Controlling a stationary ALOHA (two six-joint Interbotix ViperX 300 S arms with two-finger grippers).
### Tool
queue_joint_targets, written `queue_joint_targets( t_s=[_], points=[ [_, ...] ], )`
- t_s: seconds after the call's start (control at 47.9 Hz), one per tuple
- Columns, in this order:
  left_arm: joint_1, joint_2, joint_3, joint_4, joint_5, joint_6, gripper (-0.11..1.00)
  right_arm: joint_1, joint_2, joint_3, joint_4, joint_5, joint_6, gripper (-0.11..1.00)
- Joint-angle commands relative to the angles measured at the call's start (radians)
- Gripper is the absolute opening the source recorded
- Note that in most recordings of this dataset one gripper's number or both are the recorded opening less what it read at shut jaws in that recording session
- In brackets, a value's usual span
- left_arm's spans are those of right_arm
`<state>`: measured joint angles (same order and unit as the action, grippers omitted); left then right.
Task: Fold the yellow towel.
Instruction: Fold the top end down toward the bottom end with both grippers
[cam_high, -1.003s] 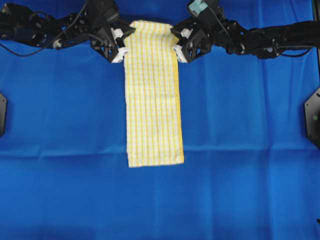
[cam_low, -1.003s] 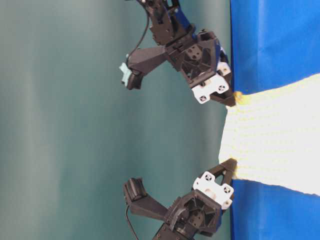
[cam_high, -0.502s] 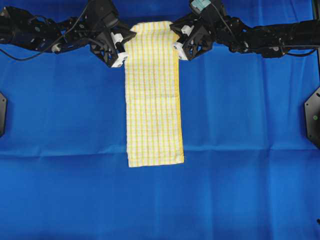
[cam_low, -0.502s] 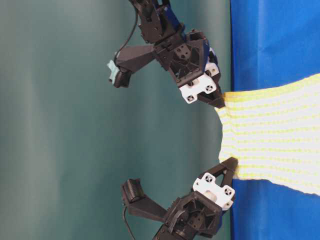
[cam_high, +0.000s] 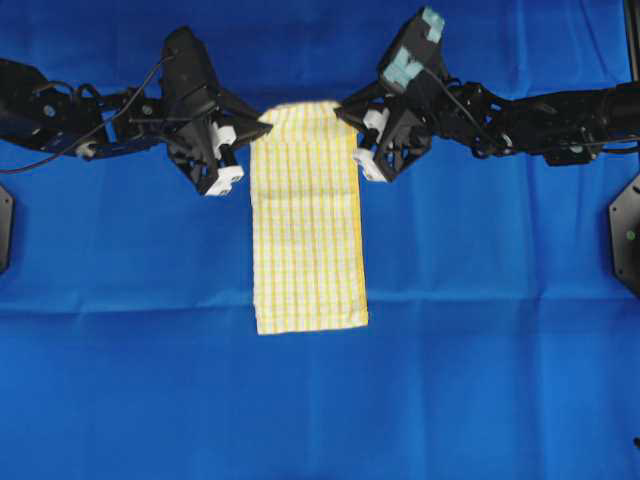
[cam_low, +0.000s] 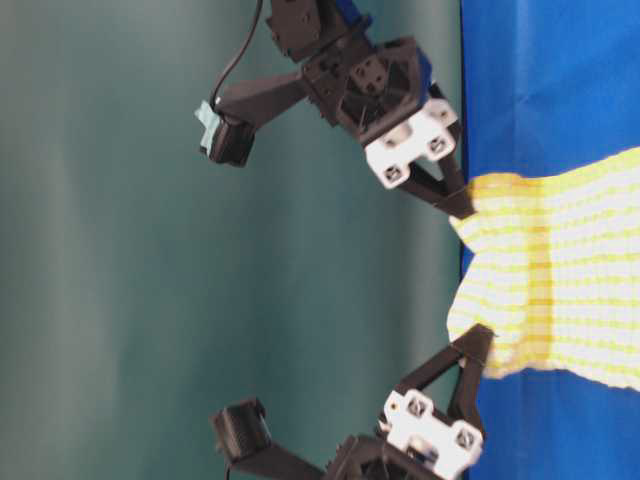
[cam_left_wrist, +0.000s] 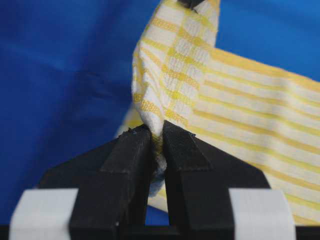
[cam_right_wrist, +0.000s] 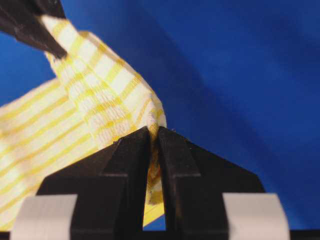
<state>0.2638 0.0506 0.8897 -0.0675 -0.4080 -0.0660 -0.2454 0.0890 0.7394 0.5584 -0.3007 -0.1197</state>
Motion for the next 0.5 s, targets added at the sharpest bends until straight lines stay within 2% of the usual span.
queue_joint_targets(
  t_s=[0.0,0.23,0.481],
  points=[
    [-0.049,-0.032,0.008,-0.002,-0.031,-0.026,0.03,0.043,-0.04,0.009,0.009,-0.008,0.002,0.06],
    [-0.192,-0.026,0.015,-0.003,-0.069,-0.12,0.03,0.137,-0.084,0.063,0.02,-0.009,0.008,0.06],
    [-0.311,-0.029,0.035,-0.003,-0.074,-0.17,0.03,0.23,-0.094,0.081,0.061,-0.017,0.009,0.06]
  ],
)
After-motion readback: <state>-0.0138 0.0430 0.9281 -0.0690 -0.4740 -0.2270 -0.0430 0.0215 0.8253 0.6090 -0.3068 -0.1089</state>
